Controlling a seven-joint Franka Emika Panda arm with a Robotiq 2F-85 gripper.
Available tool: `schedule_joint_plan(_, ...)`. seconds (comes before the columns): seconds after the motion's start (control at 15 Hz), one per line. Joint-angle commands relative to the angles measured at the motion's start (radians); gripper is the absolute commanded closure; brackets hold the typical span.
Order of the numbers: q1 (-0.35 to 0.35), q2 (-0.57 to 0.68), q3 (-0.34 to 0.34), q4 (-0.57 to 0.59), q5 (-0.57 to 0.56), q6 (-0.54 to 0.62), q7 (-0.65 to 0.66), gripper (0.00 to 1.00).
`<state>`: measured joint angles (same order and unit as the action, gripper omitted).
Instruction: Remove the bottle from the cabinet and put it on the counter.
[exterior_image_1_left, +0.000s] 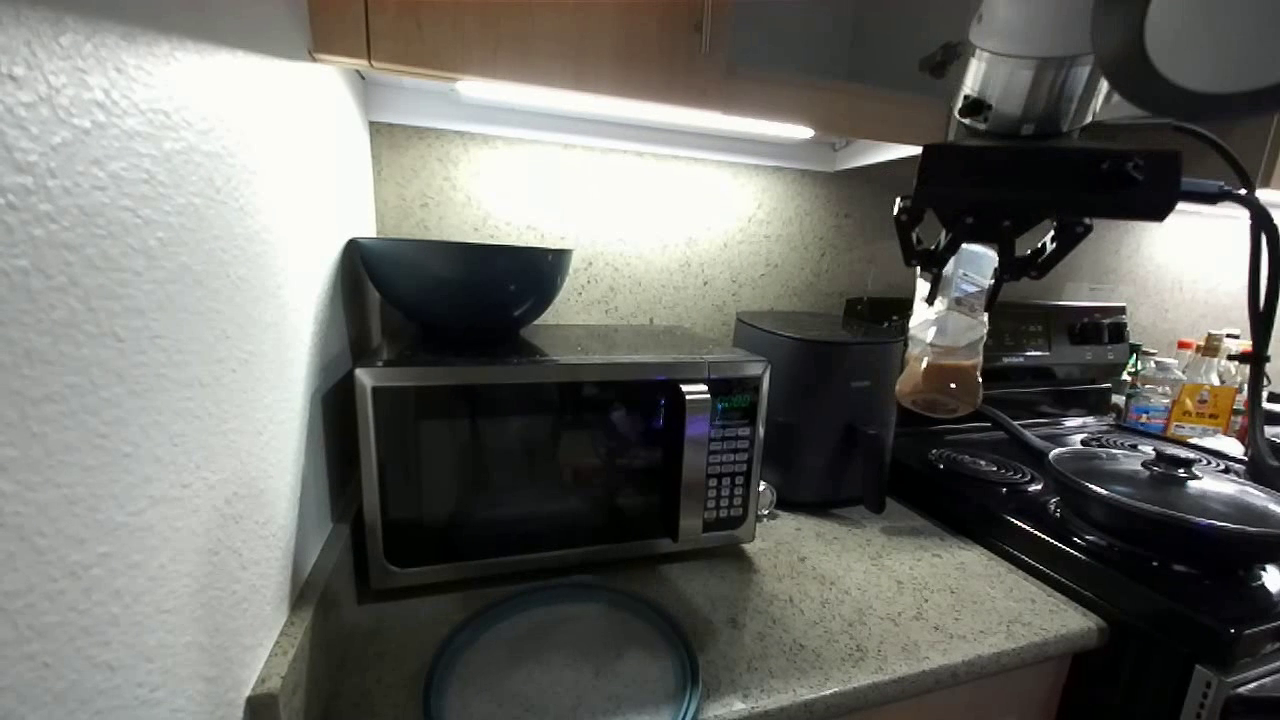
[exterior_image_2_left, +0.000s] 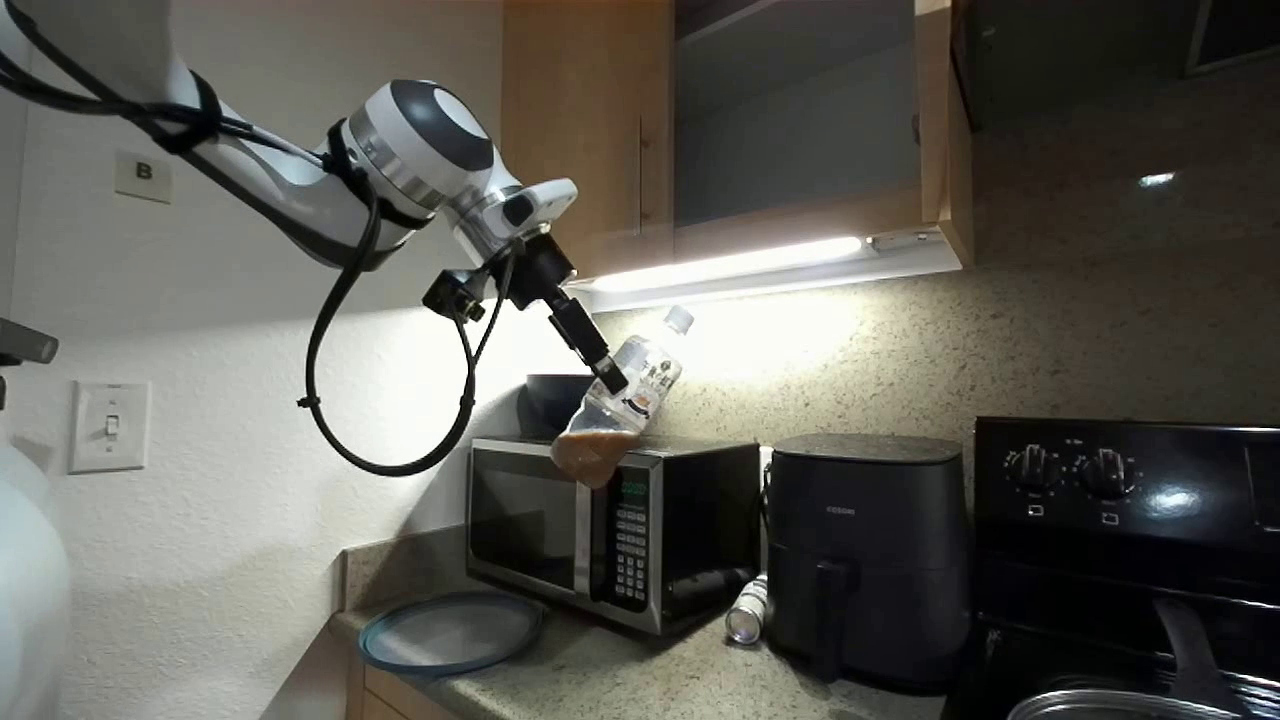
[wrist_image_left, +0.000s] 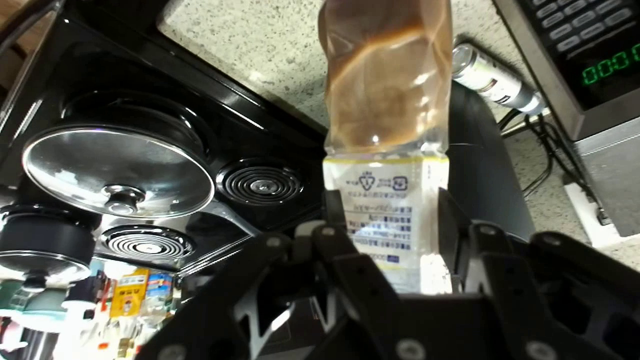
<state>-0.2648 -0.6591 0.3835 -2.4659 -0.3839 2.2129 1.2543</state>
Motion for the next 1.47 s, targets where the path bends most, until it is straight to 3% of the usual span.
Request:
schedule_joint_plan(0.0, 0.037, 0.021, -0.032, 0.0, -0.033, -0.009, 0.038, 0.55)
schedule_joint_plan(0.27, 0.044, 0.046, -0.047, 0.0, -0.032, 0.0, 0.043, 0.55)
schedule_joint_plan(0.33, 0.044, 0.046, -0.047, 0.0, -0.032, 0.001, 0.043, 0.8)
schedule_joint_plan(0.47, -0.033, 0.076, 0.018, 0.015, -0.133, -0.029, 0.15, 0.8)
schedule_joint_plan(0.73, -0.082, 0.182, 0.056, 0.036, -0.384, -0.102, 0.395, 0.8)
schedule_joint_plan(0.87, -0.05, 0.256, 0.037, 0.057, -0.494, -0.174, 0.517, 0.8)
schedule_joint_plan(0.93, -0.004, 0.29, -0.004, 0.064, -0.498, -0.191, 0.517, 0.8)
schedule_joint_plan(1.0, 0.053, 0.234, -0.06, 0.022, -0.487, -0.17, 0.485, 0.8)
schedule_joint_plan(1.07, 0.074, 0.258, -0.08, 0.026, -0.494, -0.175, 0.493, 0.55)
schedule_joint_plan(1.33, 0.118, 0.261, -0.123, 0.025, -0.488, -0.169, 0.487, 0.55)
schedule_joint_plan(1.4, 0.108, 0.28, -0.105, 0.035, -0.506, -0.2, 0.518, 0.8)
